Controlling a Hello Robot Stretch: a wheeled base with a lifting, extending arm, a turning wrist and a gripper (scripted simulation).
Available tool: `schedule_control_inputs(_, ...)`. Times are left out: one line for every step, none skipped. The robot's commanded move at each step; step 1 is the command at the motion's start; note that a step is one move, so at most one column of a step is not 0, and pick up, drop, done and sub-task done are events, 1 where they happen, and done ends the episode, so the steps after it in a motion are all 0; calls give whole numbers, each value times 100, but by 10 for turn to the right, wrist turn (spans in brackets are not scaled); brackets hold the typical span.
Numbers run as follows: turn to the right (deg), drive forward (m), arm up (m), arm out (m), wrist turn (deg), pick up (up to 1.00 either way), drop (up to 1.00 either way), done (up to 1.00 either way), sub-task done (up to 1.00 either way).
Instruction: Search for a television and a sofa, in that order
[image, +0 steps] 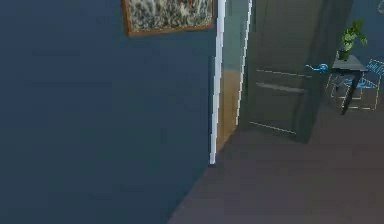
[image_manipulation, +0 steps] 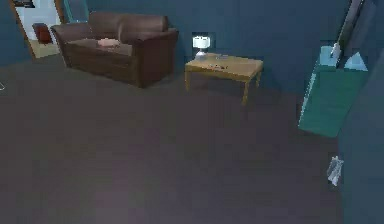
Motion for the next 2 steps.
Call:
schedule_control_inputs(390,0,0,0,0,0,0,0,0)
schedule_control_inputs(0,20,0,0,0,0,0,0,0)
